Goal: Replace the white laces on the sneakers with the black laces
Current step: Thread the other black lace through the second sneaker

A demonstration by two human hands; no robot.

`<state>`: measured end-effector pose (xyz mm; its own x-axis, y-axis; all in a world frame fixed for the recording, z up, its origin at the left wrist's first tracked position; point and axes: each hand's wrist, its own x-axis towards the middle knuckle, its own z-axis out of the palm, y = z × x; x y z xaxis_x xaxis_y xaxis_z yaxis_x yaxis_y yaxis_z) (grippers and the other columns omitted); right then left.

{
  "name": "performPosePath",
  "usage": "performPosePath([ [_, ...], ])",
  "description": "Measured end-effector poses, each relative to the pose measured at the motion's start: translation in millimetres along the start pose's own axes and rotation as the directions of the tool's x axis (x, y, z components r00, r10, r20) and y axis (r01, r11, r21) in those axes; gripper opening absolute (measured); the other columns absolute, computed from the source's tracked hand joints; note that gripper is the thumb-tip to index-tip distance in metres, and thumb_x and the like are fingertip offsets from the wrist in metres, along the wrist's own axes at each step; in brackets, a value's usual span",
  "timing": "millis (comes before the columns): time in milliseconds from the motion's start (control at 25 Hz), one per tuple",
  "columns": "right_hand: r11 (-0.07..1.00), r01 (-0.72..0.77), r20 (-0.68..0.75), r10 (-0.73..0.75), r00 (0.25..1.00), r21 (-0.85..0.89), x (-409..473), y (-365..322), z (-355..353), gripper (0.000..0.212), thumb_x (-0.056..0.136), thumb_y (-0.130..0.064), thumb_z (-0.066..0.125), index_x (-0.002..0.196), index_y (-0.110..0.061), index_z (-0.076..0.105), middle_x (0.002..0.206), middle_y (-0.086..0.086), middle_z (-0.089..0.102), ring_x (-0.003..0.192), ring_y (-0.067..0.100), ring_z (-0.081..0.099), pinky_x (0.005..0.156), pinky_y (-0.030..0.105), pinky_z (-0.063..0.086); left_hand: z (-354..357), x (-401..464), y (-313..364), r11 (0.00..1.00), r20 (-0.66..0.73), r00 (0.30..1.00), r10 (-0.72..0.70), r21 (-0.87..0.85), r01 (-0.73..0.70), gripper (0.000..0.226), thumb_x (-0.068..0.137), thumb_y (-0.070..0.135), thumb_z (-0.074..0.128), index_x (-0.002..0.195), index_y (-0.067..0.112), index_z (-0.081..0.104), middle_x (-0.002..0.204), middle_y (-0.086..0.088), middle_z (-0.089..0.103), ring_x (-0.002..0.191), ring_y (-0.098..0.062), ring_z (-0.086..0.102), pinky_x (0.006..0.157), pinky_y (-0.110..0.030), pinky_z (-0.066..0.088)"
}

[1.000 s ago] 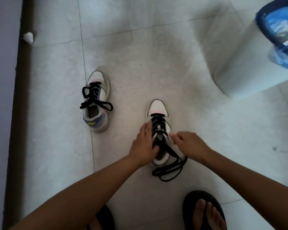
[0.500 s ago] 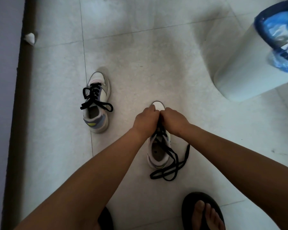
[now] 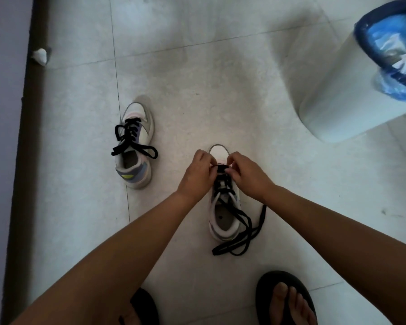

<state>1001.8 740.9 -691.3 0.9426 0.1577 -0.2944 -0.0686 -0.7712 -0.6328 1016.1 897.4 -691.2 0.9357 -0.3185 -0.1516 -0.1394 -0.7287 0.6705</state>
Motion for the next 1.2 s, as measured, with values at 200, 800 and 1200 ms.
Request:
performPosePath([
  [200,0.995,-0.007,0.088,0.016,0.996,-0.096,-10,-12,-2,0.020,0.091,-0.021,0.056,0.107,-0.010,0.062,0.103,0.010,0.052,0.090,0.024,0.055,0.076,0.031,0.044,3,-1,6,0.943,0.195,0.979,-0.066,0.333,-0.002,0.027,0.091,0.022,0.054,0.112,0.007,0.060,0.118,-0.010,0.043,0.097,-0.024,0.052,0.068,-0.033,0.043],
  [800,0.942,0.127,0.075,-0.109,0.991,-0.311,-30,7,19,0.025,0.092,0.005,0.039,0.114,0.004,0.050,0.115,0.019,0.051,0.102,0.030,0.049,0.083,0.034,0.042,5,-25,-1,0.986,0.133,0.988,0.082,0.133,-0.100,0.027,0.098,0.006,0.043,0.118,-0.007,0.054,0.127,-0.020,0.051,0.106,-0.032,0.055,0.088,-0.034,0.044],
  [1200,0.938,0.133,0.097,-0.107,0.989,-0.320,-25,10,15,0.024,0.089,0.007,0.043,0.110,0.001,0.053,0.108,0.018,0.054,0.094,0.029,0.052,0.074,0.034,0.040,3,-12,1,0.955,0.179,0.984,0.021,0.288,-0.073,0.017,0.096,0.005,0.044,0.104,-0.001,0.058,0.112,-0.015,0.053,0.088,-0.026,0.057,0.077,-0.030,0.046],
])
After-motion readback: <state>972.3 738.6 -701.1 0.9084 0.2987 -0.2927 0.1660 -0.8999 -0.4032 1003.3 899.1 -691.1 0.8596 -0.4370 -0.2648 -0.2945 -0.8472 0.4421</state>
